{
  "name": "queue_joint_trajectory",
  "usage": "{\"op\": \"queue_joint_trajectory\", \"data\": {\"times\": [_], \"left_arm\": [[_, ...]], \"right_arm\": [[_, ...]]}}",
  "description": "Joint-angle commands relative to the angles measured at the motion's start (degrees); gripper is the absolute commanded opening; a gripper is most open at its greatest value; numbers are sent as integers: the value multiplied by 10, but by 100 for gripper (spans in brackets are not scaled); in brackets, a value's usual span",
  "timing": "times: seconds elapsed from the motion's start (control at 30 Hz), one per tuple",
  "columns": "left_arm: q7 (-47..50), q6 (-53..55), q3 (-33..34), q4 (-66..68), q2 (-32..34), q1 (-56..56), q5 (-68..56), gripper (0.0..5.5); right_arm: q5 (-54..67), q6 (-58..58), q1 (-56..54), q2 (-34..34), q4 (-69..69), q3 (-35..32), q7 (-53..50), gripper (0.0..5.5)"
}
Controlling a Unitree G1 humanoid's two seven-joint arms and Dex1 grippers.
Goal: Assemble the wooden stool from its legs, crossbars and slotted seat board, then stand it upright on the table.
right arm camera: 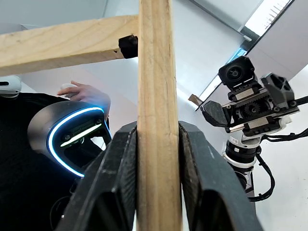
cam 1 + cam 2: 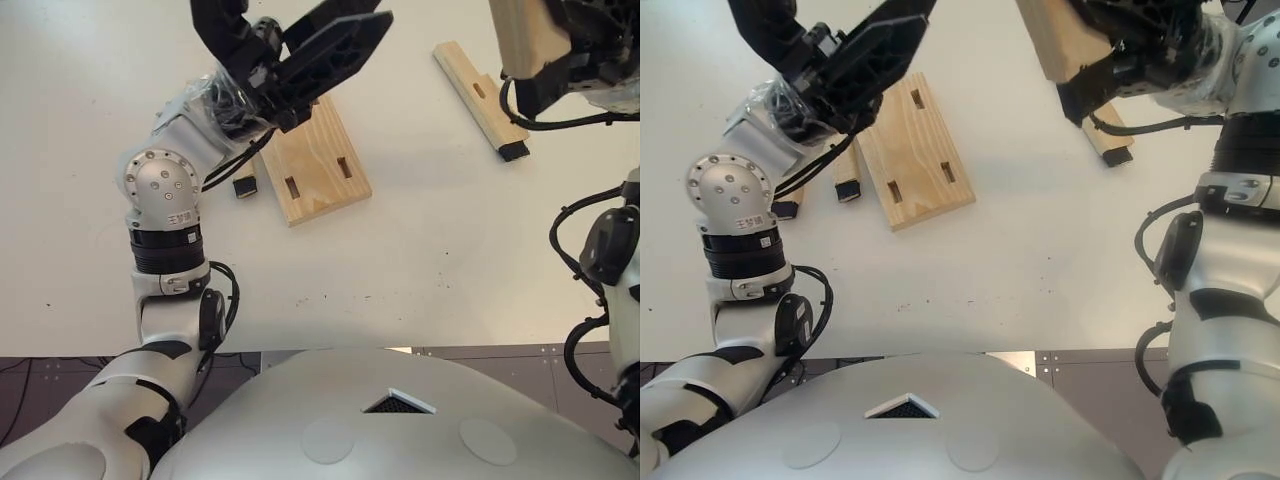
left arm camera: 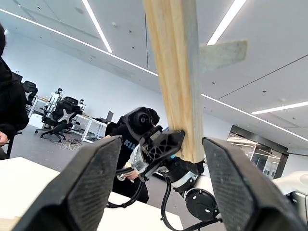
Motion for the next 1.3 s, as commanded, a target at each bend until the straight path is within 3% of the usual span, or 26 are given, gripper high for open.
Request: {"op": "queue_joint_trajectory", "data": {"times": [0.03,0.13,0.5,0.77,1.03,1.07,1.3], "left_arm": [[19,12,42,8,-3,-22,-58,357],[31,22,65,-3,-17,-25,-125,357],[58,48,15,-33,-59,-3,-169,357],[81,50,38,-16,-52,-7,-212,229],[105,37,48,-1,-69,-18,-217,219],[109,34,50,1,-71,-19,-216,219],[143,16,59,19,-87,-17,-208,216]], "right_arm": [[71,11,52,-20,-72,44,-13,103],[78,11,80,-28,-104,63,-22,103],[91,7,108,-37,-165,99,-18,103],[87,9,100,-28,-138,95,-35,103],[80,9,94,-17,-115,95,-69,103],[80,9,93,-16,-111,97,-75,140],[69,-4,103,-12,-98,96,-105,263]]}}
